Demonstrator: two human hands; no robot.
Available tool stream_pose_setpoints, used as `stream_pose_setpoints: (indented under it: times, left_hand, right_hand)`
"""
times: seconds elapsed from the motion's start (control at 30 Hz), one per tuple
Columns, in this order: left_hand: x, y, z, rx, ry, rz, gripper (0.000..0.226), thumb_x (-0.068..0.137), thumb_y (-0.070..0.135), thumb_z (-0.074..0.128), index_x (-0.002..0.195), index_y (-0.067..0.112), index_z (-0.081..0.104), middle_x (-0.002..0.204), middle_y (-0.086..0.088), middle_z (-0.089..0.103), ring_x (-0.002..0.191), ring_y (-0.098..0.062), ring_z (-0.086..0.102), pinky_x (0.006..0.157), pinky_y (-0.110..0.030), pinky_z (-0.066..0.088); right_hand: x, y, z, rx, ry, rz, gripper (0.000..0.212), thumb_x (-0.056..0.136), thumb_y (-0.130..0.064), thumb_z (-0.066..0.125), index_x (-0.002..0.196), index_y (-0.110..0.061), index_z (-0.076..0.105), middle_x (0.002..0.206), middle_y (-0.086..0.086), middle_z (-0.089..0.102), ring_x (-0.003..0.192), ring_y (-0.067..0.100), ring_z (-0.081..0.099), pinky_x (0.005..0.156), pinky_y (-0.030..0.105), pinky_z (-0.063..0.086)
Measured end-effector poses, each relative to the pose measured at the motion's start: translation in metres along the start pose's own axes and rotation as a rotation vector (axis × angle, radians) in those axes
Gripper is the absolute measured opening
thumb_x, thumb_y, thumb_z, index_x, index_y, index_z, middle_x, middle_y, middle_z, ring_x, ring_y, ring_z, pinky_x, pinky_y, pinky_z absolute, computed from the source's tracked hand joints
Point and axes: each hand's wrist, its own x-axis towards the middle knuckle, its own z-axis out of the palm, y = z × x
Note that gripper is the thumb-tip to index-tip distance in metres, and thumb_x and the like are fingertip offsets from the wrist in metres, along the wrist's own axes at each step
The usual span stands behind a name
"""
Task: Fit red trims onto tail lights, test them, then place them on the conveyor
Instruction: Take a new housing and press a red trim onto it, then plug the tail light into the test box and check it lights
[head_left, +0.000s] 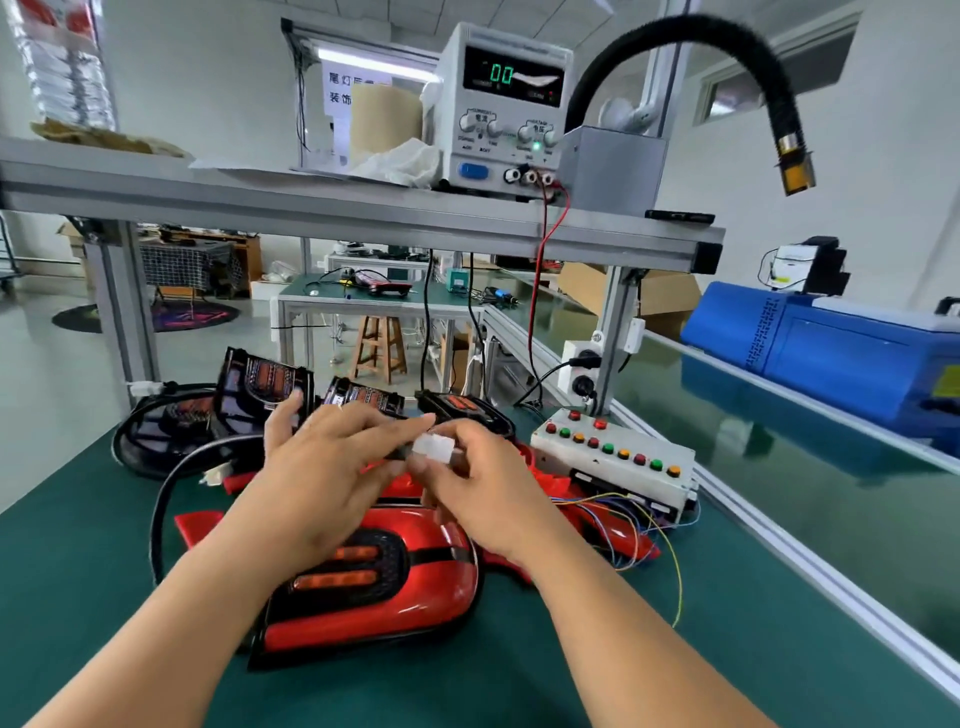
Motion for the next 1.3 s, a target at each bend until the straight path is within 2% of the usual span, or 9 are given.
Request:
stream_pose_setpoints:
  times: [0.07,0.13,0.23,0.3,0.53,0.7,0.9,1.13,1.3]
  left_hand:
    - [-0.002,-0.008,0.003,-0.064,0.084,0.006,0.033,0.090,0.045,0.049,0.121,0.055,0.056,0.089,0.031,0.046,0.099,-0.009,0.049,0.097,-0.031,0.015]
    - [-0.003,-0.015,0.005,-0.091,0.150,-0.021,0.030,0.086,0.048,0.050,0.111,0.049,0.067,0.085,0.027,0.051,0.091,-0.007,0.047,0.085,-0.027,0.015]
    - [0.001,-0.020,0.007,-0.083,0.212,-0.054,0.030,0.087,0.047,0.049,0.107,0.041,0.071,0.087,0.027,0.055,0.094,-0.010,0.050,0.082,-0.027,0.014]
    - [0.005,-0.022,0.011,-0.067,0.229,-0.057,0.033,0.089,0.046,0.048,0.105,0.033,0.074,0.091,0.027,0.056,0.095,-0.010,0.051,0.084,-0.027,0.013]
    - [0.007,-0.019,0.023,-0.216,0.170,0.008,0.027,0.089,0.038,0.054,0.112,0.045,0.067,0.066,0.025,0.054,0.080,0.002,0.055,0.090,-0.036,0.024]
    - [0.007,-0.019,0.024,-0.297,0.208,0.067,0.017,0.083,0.033,0.064,0.097,0.041,0.070,0.075,0.034,0.063,0.083,0.005,0.061,0.094,-0.031,0.026]
    - [0.006,-0.020,0.028,-0.285,0.154,0.009,0.028,0.078,0.058,0.066,0.106,0.060,0.064,0.089,0.027,0.067,0.103,0.006,0.054,0.100,-0.021,0.010]
    - [0.006,-0.023,0.038,-0.135,0.080,-0.003,0.050,0.087,0.078,0.020,0.074,0.044,0.054,0.069,0.016,0.051,0.079,-0.004,0.053,0.084,-0.036,0.020]
    - [0.007,-0.022,0.042,-0.046,-0.032,0.017,0.046,0.093,0.065,0.018,0.062,0.038,0.039,0.065,0.012,0.041,0.079,0.001,0.047,0.082,-0.034,0.018]
  right_hand:
    - [0.002,0.011,-0.019,-0.051,0.008,0.033,0.029,0.087,-0.042,0.070,0.110,-0.025,0.065,0.081,-0.015,0.063,0.071,-0.006,0.059,0.065,0.009,0.044]
    - [0.004,0.026,-0.042,-0.344,0.098,0.081,0.015,0.092,-0.040,0.064,0.097,-0.028,0.070,0.079,-0.020,0.060,0.075,-0.005,0.059,0.063,0.008,0.038]
    - [0.001,0.052,-0.057,-0.861,0.079,0.250,0.020,0.097,-0.038,0.053,0.091,-0.029,0.070,0.089,-0.010,0.061,0.090,0.015,0.061,0.071,0.024,0.047]
    - [-0.005,0.063,-0.054,-0.940,-0.009,0.346,0.020,0.096,-0.045,0.052,0.104,-0.037,0.068,0.109,-0.005,0.057,0.104,0.020,0.057,0.089,0.036,0.046]
    - [-0.004,0.074,-0.047,-0.907,0.004,0.319,0.023,0.096,-0.045,0.052,0.114,-0.041,0.066,0.114,-0.006,0.049,0.104,0.017,0.057,0.097,0.039,0.034]
    - [-0.007,0.069,-0.047,-0.763,0.208,0.128,0.027,0.094,-0.056,0.049,0.103,-0.041,0.070,0.090,-0.015,0.056,0.097,0.013,0.054,0.079,0.035,0.020]
    - [-0.011,0.058,-0.037,-0.595,0.263,-0.091,0.018,0.093,-0.049,0.054,0.092,-0.040,0.069,0.073,-0.029,0.051,0.086,0.004,0.046,0.073,0.034,0.015]
    - [-0.010,0.054,-0.025,-0.437,0.298,-0.187,0.027,0.088,-0.052,0.047,0.092,-0.036,0.068,0.078,-0.023,0.057,0.088,0.002,0.050,0.077,0.031,0.016]
    - [-0.011,0.053,-0.022,-0.436,0.274,-0.217,0.025,0.090,-0.051,0.046,0.092,-0.035,0.066,0.083,-0.013,0.062,0.091,0.007,0.052,0.076,0.031,0.016]
